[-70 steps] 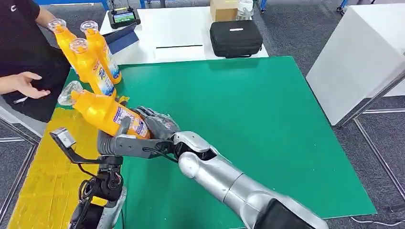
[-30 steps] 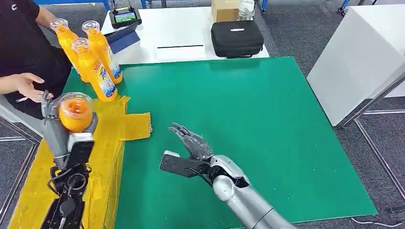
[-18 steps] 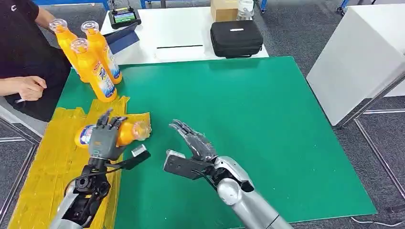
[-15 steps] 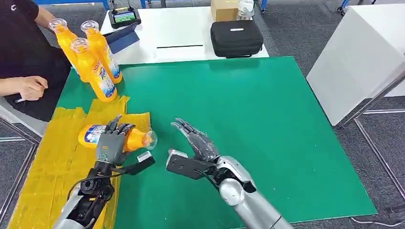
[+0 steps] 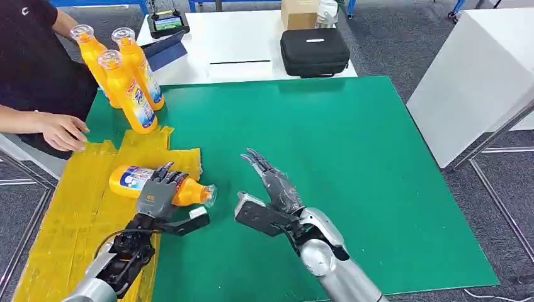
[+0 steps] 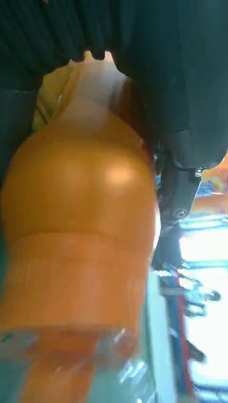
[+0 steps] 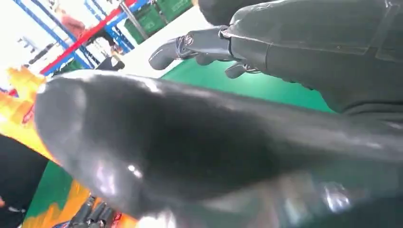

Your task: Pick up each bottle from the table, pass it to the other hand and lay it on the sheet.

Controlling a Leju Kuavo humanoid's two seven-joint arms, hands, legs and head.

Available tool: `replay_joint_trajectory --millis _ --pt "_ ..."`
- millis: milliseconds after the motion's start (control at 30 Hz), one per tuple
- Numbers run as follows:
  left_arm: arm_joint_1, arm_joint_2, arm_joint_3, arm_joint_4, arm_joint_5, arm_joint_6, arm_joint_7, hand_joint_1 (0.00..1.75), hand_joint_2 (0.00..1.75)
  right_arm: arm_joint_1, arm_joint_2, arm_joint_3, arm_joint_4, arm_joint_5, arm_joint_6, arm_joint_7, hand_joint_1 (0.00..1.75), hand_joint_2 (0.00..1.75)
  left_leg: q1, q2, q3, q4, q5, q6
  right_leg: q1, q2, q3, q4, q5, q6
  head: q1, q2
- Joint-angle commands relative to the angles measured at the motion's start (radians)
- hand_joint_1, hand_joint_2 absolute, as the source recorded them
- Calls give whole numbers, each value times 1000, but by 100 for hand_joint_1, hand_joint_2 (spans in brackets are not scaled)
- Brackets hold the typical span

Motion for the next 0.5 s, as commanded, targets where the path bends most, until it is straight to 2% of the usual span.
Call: replay_joint_trajectory --millis 33,100,333,400,500 --pt "-71 10 -69 209 48 -138 39 0 0 37 -28 -43 -58 18 29 3 0 0 0 -1 6 -2 -1 -1 0 0 7 -1 -1 -1 0 0" --pt "-69 10 -54 187 81 -143 6 0 0 41 -26 -46 -63 25 36 10 0 0 -1 0 10 -2 -2 -3 -1 1 10 -1 0 -1 0 0" --pt "-56 24 -54 115 92 -112 43 0 0 50 -17 -65 -66 38 48 15 0 0 -1 0 13 -3 0 -5 0 1 12 -1 2 -4 -1 0" --pt "-36 27 -19 47 147 -74 8 0 0 59 -21 -77 -79 38 47 14 0 0 0 -1 13 -2 1 -3 0 0 12 -1 1 -4 -1 0" --pt "-6 39 18 -84 261 -108 -55 0 0 66 -23 -101 -86 38 46 13 0 0 0 -2 11 -1 2 -3 0 -1 11 0 1 -4 0 0"
